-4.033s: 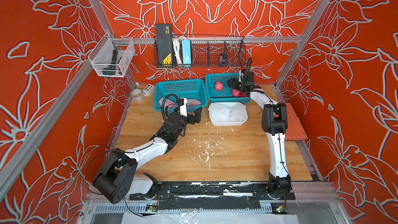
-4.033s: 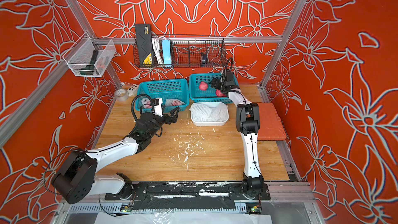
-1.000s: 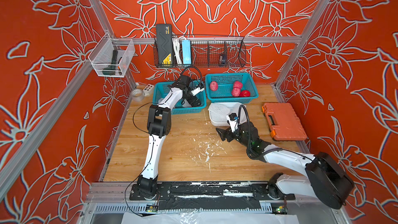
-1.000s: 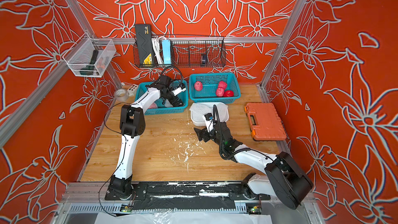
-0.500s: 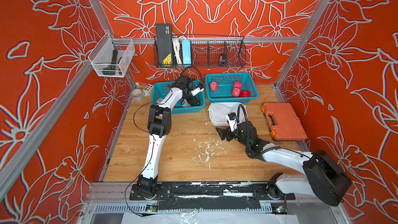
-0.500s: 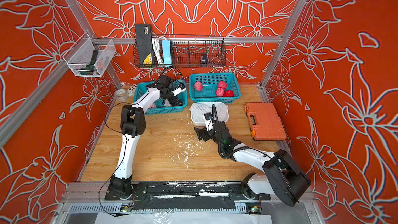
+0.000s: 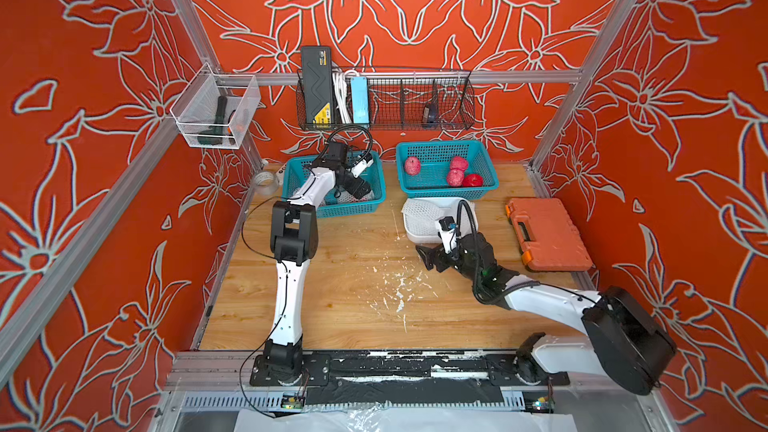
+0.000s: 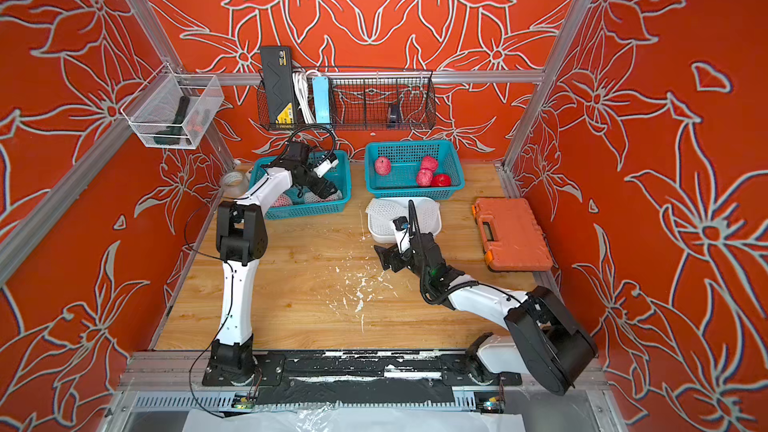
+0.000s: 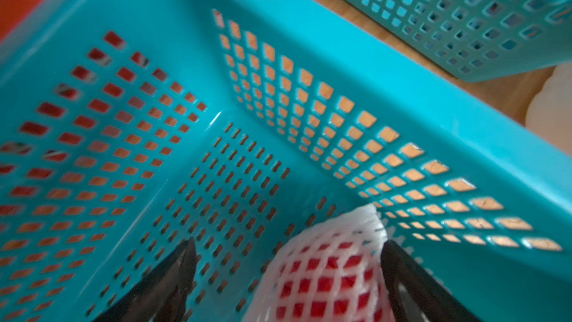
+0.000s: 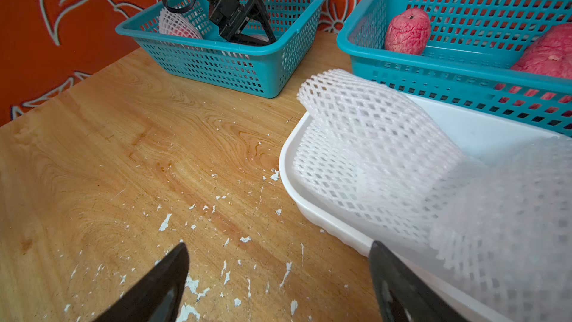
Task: Remove foam nets from apples
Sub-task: Pick up the apple from the basket.
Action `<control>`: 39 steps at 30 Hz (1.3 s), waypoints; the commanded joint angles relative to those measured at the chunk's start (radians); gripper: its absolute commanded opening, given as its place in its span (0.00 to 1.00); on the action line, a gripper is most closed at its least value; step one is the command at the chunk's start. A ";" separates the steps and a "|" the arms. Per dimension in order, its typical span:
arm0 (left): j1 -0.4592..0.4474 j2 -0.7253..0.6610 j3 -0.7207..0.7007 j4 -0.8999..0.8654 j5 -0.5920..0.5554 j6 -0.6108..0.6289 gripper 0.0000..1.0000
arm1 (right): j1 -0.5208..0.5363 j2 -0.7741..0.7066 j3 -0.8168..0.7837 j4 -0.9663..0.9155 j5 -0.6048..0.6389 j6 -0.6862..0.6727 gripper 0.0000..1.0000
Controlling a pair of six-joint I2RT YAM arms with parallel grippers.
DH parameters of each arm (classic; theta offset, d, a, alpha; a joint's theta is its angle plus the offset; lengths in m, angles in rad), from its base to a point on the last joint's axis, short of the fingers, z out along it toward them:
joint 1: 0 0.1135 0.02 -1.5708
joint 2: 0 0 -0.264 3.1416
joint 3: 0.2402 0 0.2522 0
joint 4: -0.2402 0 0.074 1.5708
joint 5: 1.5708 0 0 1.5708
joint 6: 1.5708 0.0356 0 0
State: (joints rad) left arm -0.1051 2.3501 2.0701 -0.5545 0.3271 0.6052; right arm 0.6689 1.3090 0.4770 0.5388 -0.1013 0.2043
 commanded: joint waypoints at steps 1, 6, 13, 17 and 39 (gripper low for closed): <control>0.002 -0.090 -0.015 0.068 -0.009 -0.014 0.92 | 0.008 0.009 0.025 0.002 0.011 0.013 0.91; 0.028 -0.095 -0.015 0.022 0.040 0.003 0.94 | 0.008 0.001 0.024 -0.001 0.011 0.013 0.91; 0.033 -0.119 -0.041 -0.070 0.191 0.126 0.98 | 0.008 0.014 0.029 0.002 0.005 0.022 0.91; 0.042 -0.087 0.006 -0.134 0.196 0.174 0.98 | 0.008 0.014 0.029 0.004 0.003 0.020 0.91; 0.054 0.147 0.191 -0.326 0.167 0.321 0.98 | 0.008 0.029 0.034 0.005 0.020 0.012 0.91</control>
State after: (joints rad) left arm -0.0525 2.4596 2.2517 -0.8524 0.5232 0.8944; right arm 0.6689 1.3491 0.4801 0.5388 -0.1017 0.2188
